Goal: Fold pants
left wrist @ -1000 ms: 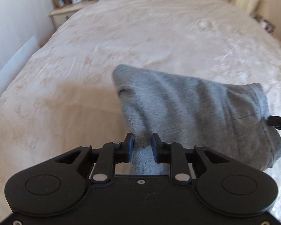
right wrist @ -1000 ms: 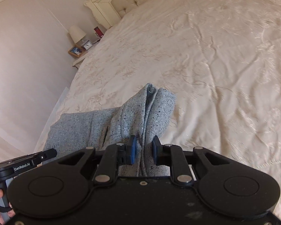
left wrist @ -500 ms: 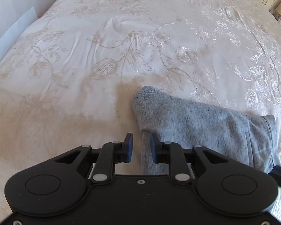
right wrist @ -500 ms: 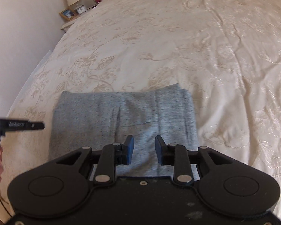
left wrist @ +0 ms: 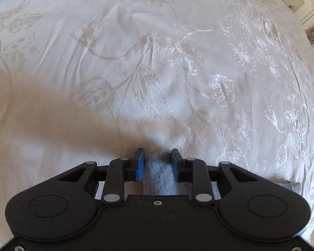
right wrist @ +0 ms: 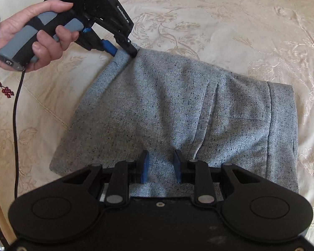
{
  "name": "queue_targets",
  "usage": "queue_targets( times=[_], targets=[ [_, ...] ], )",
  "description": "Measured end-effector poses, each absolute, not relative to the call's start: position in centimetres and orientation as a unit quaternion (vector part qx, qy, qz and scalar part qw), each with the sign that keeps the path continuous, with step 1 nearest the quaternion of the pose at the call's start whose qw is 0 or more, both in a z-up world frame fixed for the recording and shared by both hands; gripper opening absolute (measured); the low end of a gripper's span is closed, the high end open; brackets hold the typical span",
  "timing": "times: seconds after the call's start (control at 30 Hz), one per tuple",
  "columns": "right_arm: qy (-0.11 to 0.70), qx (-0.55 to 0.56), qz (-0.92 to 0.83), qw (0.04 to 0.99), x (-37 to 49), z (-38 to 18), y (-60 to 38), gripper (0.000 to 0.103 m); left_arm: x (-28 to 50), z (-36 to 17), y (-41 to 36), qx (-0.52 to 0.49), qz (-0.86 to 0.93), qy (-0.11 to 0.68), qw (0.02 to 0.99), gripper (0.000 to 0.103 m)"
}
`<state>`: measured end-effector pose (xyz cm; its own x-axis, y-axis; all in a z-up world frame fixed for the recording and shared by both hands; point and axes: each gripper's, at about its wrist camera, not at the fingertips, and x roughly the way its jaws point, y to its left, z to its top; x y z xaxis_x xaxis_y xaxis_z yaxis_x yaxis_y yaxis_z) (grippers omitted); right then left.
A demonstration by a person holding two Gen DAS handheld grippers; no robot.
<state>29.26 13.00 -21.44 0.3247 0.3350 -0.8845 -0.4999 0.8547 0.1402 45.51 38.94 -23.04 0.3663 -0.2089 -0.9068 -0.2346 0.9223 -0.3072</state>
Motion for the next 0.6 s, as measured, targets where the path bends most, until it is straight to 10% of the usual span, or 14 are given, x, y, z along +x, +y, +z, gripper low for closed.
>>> queue_targets(
  times=[0.37, 0.43, 0.47, 0.6],
  targets=[
    [0.536, -0.050, 0.245, 0.807, 29.7, -21.4, 12.4, 0.026, 43.0, -22.0, 39.3, -0.199, -0.003, 0.579, 0.791, 0.041],
    [0.535, -0.054, 0.246, 0.806, 29.3, -21.2, 12.4, 0.026, 43.3, -22.6, 39.5, -0.207, -0.004, 0.575, 0.791, 0.031],
    [0.535, -0.057, 0.247, 0.806, 29.4, -21.2, 12.6, 0.026, 43.4, -22.6, 39.7, -0.213, 0.001, 0.570, 0.794, 0.010],
    [0.535, -0.060, 0.250, 0.805, 30.1, -21.7, 13.1, 0.026, 44.1, -22.4, 39.8, -0.205, -0.005, 0.559, 0.804, 0.007]
  ],
)
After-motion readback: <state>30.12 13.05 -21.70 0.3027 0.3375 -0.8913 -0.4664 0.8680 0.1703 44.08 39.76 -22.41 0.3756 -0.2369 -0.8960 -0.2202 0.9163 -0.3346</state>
